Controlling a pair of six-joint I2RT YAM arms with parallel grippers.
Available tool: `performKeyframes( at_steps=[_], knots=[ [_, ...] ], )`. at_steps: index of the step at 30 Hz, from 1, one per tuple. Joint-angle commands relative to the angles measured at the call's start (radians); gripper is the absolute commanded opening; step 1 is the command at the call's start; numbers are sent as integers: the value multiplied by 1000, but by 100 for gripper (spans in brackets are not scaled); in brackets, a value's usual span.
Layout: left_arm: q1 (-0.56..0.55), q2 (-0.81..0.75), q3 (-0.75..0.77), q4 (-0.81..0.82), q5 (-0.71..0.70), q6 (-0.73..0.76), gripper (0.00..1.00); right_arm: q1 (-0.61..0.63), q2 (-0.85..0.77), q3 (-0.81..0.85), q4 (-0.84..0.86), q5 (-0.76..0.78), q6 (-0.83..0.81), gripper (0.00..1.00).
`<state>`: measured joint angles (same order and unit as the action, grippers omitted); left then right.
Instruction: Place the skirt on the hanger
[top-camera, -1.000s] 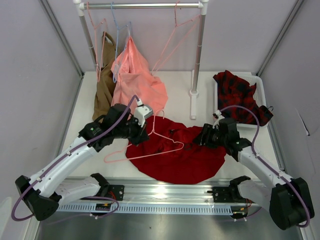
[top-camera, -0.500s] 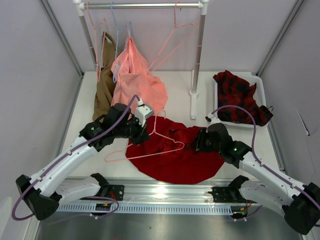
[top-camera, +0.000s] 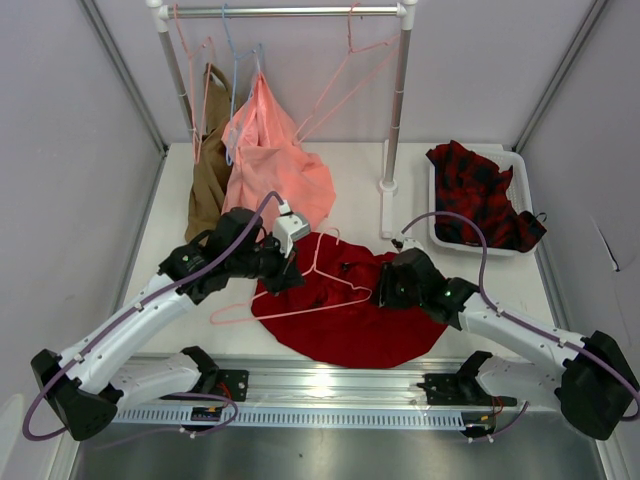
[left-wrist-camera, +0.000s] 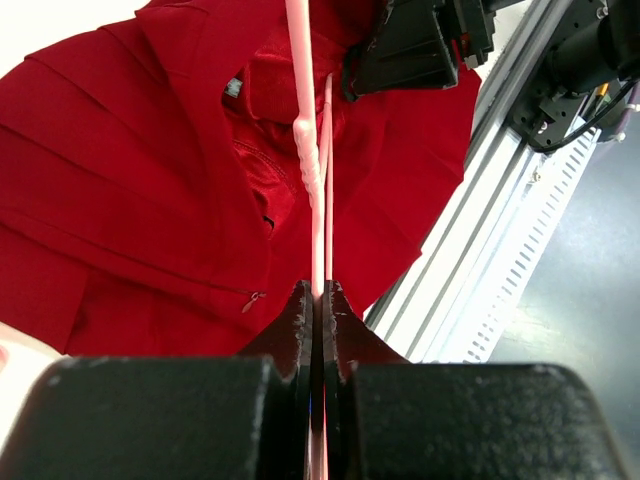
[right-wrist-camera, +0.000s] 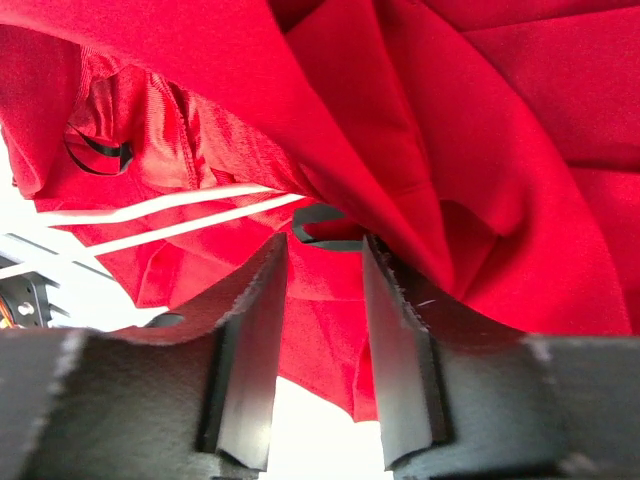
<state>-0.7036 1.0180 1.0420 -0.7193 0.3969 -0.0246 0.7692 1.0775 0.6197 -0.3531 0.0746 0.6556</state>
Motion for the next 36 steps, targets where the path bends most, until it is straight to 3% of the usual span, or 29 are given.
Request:
performKeyframes(
  at_steps=[1, 11, 17, 26, 36],
  knots=[
    [-11, -18, -5, 24, 25, 20, 0, 12, 2, 51, 49, 34, 10, 43],
    [-14, -21, -2, 12, 34, 22, 0, 21, 48, 61, 72, 34, 10, 41],
    [-14, -18, 9, 9, 34, 22, 0, 19, 67, 71, 62, 47, 12, 33],
    [-17, -13, 36, 0, 40, 49, 0, 18, 56, 90, 25, 76, 4, 8],
    [-25, -2, 53, 7, 72, 55, 0, -34, 24, 100, 11, 34, -11, 2]
  ],
)
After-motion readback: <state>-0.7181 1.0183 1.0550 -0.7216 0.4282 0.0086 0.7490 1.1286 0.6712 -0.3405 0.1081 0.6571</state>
